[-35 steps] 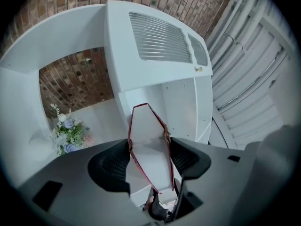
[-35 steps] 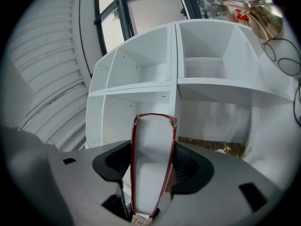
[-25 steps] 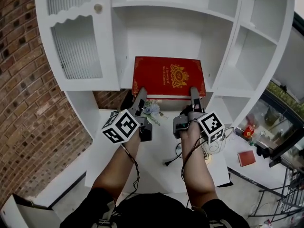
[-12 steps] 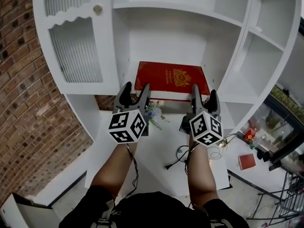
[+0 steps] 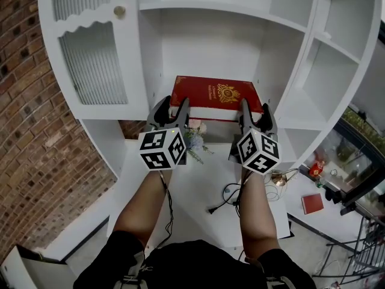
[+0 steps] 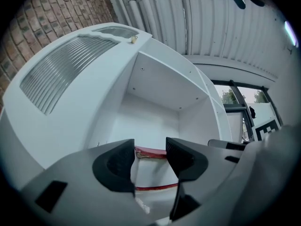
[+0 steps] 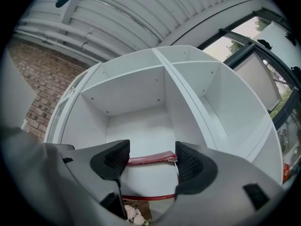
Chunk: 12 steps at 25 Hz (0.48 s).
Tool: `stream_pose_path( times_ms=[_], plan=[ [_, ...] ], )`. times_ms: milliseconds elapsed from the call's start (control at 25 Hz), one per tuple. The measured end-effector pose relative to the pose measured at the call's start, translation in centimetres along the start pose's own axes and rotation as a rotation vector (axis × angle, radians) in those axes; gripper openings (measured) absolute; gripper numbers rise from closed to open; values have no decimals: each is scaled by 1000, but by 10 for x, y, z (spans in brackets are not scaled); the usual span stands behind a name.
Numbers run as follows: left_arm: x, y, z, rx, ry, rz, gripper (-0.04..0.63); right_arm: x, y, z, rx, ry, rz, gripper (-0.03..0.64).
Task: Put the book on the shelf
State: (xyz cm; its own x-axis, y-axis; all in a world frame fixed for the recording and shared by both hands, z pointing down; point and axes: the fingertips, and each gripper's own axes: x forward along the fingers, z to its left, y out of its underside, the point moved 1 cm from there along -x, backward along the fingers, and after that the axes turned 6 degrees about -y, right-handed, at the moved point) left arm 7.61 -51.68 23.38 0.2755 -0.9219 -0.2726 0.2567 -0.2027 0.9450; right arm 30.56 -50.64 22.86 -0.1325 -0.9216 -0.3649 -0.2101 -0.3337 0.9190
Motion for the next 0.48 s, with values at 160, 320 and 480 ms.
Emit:
stream_pose_path(
  times_ms=[160,320,480],
  plan=[
    [8,2,-1,40,-22,21,219,11,5,-5,8,2,52,319],
    [15,5,0,66,-38,51,216,17,9,-8,-1,18,102,319],
    [21,6,0,67,-47,70,216,24,12,-11,4,32,187,319]
  ],
)
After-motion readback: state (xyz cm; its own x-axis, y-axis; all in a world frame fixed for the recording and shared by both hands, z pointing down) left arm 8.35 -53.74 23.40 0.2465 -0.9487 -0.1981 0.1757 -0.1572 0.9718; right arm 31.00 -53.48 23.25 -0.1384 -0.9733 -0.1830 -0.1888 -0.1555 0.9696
